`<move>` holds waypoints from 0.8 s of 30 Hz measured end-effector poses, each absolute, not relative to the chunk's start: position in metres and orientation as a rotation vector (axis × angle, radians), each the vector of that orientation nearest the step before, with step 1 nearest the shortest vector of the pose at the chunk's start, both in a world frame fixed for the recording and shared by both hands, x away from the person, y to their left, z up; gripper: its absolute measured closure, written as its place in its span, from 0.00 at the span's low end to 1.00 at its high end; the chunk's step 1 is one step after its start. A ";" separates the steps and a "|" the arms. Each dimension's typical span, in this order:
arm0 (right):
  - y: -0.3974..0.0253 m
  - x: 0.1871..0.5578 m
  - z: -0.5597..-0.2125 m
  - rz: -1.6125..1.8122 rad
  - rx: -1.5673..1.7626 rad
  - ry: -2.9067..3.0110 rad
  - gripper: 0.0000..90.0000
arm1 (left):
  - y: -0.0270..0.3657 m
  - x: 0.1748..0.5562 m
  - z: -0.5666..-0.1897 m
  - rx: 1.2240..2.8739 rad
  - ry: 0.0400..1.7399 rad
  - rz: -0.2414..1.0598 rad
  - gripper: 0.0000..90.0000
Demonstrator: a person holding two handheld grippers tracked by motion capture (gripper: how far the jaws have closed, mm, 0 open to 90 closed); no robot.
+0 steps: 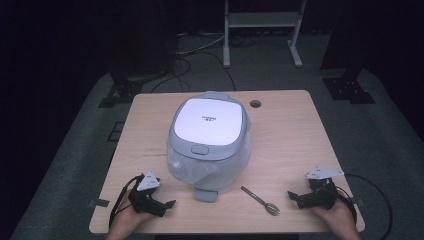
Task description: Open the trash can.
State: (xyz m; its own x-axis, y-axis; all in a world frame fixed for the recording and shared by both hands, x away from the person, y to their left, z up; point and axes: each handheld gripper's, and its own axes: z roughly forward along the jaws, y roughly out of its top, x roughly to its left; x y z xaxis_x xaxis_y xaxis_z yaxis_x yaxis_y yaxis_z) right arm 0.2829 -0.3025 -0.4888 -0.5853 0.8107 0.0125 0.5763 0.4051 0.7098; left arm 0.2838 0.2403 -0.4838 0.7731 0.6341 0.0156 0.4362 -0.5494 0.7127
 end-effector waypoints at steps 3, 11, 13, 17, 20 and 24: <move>-0.303 0.283 -0.489 0.981 1.199 2.333 0.00 | 0.240 0.284 -0.484 2.240 0.793 0.353 0.00; -0.304 0.280 -0.489 0.985 1.199 2.329 0.02 | 0.240 0.284 -0.484 2.240 0.793 0.353 0.00; -0.306 0.279 -0.487 0.986 1.201 2.330 0.07 | 0.240 0.284 -0.484 2.240 0.793 0.353 0.00; -0.305 0.279 -0.484 0.994 1.225 2.341 0.11 | 0.240 0.284 -0.484 2.240 0.793 0.353 0.00; -0.304 0.278 -0.481 1.014 1.220 2.337 0.11 | 0.240 0.284 -0.484 2.240 0.793 0.353 0.00; -0.302 0.277 -0.479 1.032 1.217 2.338 0.11 | 0.240 0.284 -0.484 2.240 0.793 0.353 0.00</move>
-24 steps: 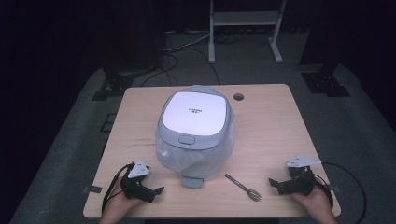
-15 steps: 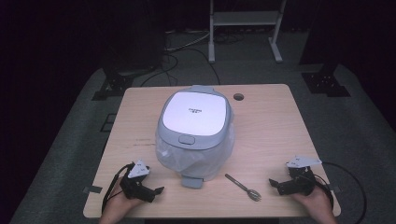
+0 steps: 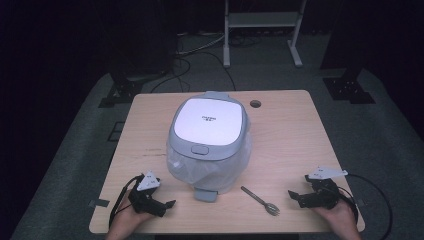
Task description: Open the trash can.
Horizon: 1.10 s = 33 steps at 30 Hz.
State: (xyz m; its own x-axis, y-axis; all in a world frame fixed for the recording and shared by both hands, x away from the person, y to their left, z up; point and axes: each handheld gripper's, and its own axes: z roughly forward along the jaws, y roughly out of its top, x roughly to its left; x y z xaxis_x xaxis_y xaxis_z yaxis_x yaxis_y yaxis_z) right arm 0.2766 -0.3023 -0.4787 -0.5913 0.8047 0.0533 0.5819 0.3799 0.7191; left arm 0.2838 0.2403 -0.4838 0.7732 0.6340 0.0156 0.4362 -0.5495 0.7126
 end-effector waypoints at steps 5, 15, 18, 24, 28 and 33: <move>-0.297 0.273 -0.474 1.069 1.192 2.344 0.11 | 0.240 0.284 -0.484 2.240 0.793 0.353 0.00; -0.293 0.272 -0.473 1.081 1.170 2.357 0.11 | 0.241 0.283 -0.481 2.236 0.807 0.358 0.07; -0.293 0.272 -0.474 1.079 1.172 2.359 0.11 | 0.243 0.282 -0.477 2.226 0.808 0.341 0.13; -0.294 0.273 -0.475 1.075 1.177 2.359 0.11 | 0.244 0.278 -0.465 2.169 0.784 0.347 0.27; -0.296 0.273 -0.476 1.072 1.182 2.357 0.11 | 0.245 0.275 -0.453 2.123 0.769 0.354 0.40; -0.296 0.274 -0.478 1.067 1.184 2.356 0.11 | 0.248 0.271 -0.440 2.092 0.765 0.347 0.55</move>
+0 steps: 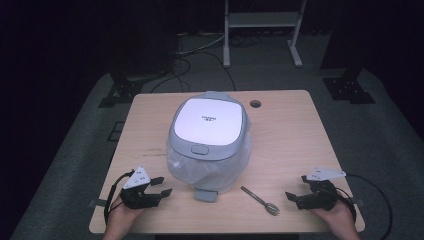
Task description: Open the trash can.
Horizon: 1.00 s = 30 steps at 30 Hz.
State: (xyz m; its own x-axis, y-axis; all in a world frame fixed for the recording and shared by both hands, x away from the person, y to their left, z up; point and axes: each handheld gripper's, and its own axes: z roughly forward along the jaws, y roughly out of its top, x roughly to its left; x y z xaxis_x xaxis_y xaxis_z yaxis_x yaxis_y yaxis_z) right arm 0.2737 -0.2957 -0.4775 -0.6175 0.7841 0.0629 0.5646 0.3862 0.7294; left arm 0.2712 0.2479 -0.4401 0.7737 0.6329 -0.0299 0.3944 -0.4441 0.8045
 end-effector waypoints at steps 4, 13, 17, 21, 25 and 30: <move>-0.296 0.274 -0.478 1.062 1.189 2.358 0.11 | 0.249 0.269 -0.433 2.085 0.767 0.339 0.67; -0.296 0.275 -0.480 1.046 1.195 2.356 0.11 | 0.250 0.262 -0.412 2.054 0.746 0.296 0.99; -0.297 0.275 -0.482 1.036 1.203 2.356 0.11 | 0.250 0.259 -0.406 2.053 0.728 0.294 1.00; -0.297 0.276 -0.483 1.026 1.209 2.354 0.11 | 0.249 0.257 -0.401 2.039 0.711 0.291 1.00; -0.297 0.276 -0.484 1.017 1.215 2.353 0.10 | 0.249 0.254 -0.394 2.027 0.692 0.282 1.00; -0.297 0.276 -0.484 1.013 1.213 2.350 0.11 | 0.248 0.250 -0.387 2.021 0.676 0.274 1.00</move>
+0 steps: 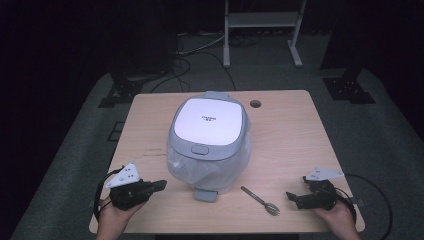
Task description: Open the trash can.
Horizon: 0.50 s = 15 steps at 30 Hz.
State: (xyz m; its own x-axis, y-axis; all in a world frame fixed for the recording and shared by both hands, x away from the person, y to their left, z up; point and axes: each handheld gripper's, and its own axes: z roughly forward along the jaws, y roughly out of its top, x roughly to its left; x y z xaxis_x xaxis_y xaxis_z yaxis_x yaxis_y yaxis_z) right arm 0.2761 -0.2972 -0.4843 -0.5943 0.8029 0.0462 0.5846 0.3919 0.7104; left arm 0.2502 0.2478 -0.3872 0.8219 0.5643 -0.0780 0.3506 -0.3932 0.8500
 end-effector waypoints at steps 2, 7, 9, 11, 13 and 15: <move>-0.297 0.276 -0.484 1.013 1.210 2.349 0.10 | 0.247 0.249 -0.384 2.020 0.670 0.268 1.00; -0.297 0.276 -0.485 1.010 1.194 2.347 0.10 | 0.246 0.244 -0.375 2.011 0.647 0.250 1.00; -0.296 0.275 -0.486 1.007 1.183 2.344 0.09 | 0.245 0.242 -0.372 2.008 0.637 0.246 1.00; -0.295 0.275 -0.487 1.002 1.172 2.339 0.08 | 0.245 0.241 -0.368 2.004 0.628 0.243 1.00; -0.295 0.275 -0.488 1.010 1.171 2.336 0.07 | 0.244 0.239 -0.364 2.000 0.620 0.239 1.00; -0.295 0.275 -0.488 1.010 1.171 2.336 0.07 | 0.243 0.238 -0.363 1.998 0.613 0.238 1.00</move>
